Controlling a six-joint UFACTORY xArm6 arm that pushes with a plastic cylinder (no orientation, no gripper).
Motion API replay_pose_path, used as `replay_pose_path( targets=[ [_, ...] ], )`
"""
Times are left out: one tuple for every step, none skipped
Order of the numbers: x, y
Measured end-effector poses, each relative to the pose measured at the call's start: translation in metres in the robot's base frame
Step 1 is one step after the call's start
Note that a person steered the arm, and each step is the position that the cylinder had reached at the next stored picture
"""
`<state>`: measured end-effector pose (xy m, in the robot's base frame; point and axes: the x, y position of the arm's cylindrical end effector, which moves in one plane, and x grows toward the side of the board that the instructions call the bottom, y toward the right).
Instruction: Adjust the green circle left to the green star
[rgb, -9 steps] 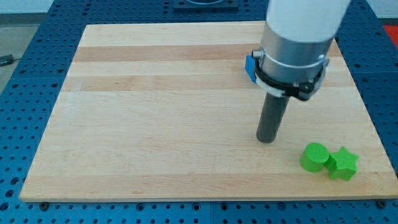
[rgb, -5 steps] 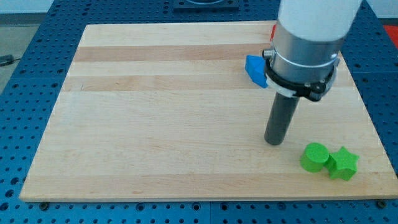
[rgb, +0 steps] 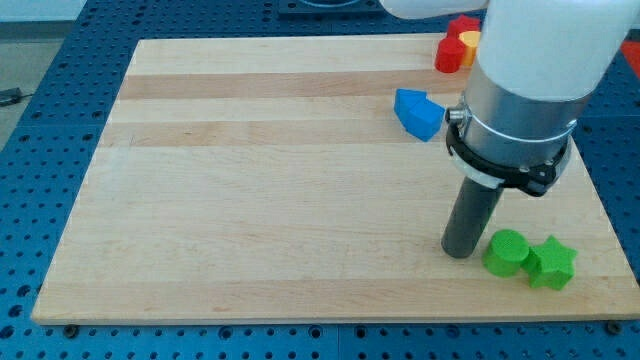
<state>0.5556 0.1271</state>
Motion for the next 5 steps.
replay_pose_path(
  targets=[
    [0.006, 0.001],
    [0.016, 0.004],
    [0.015, -0.002],
    [-0.017, 0.01],
    [-0.01, 0.025]
  ],
)
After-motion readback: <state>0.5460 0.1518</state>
